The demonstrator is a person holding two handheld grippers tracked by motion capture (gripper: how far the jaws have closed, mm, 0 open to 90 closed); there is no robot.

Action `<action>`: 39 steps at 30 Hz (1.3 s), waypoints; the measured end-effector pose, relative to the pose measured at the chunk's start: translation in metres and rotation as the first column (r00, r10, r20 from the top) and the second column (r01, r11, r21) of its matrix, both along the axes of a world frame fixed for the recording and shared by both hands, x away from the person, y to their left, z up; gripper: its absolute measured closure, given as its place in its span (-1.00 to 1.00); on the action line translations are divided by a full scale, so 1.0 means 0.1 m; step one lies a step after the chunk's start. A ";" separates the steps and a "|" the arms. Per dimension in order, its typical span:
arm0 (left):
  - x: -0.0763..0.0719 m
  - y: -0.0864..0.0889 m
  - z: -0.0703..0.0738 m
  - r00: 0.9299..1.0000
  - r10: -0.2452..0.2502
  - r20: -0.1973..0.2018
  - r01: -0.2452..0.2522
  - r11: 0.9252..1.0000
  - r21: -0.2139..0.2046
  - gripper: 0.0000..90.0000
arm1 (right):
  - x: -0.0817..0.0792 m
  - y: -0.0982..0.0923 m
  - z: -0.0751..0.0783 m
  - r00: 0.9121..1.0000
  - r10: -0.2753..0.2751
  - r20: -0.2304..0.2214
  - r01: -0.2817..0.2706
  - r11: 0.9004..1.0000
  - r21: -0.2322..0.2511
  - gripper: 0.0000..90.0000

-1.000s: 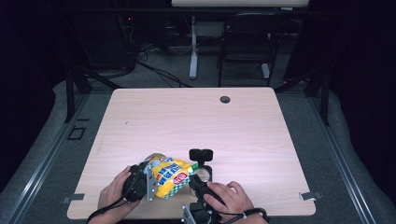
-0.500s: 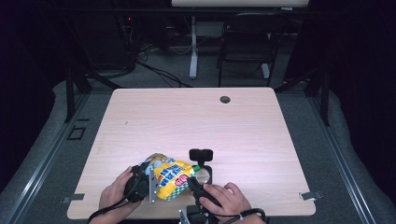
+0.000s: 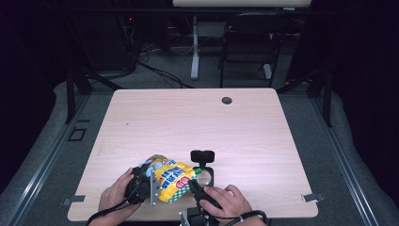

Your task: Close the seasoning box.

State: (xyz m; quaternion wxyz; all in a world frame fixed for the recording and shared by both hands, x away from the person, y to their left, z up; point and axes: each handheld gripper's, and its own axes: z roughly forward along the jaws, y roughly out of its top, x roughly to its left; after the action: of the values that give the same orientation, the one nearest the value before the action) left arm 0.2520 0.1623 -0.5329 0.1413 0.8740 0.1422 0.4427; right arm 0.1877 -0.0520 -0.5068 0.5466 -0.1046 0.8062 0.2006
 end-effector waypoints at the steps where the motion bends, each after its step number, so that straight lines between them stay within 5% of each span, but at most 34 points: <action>1: 0.00 0.00 0.00 1.000 0.000 0.003 0.000 1.000 0.004 0.28 | 0.00 0.00 0.00 1.000 -0.003 -0.003 0.003 1.000 -0.003 0.97; 39: -0.01 -0.07 0.06 1.000 -0.029 -0.001 0.029 0.988 0.150 0.28 | -0.04 -0.05 -0.14 0.999 -0.017 -0.045 0.020 0.998 0.061 1.00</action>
State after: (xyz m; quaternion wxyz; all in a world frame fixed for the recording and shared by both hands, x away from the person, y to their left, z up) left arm 0.2506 0.1557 -0.5271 0.0817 0.8838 0.0958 0.4506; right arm 0.1834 -0.0573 -0.5213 0.5333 -0.0756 0.8126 0.2227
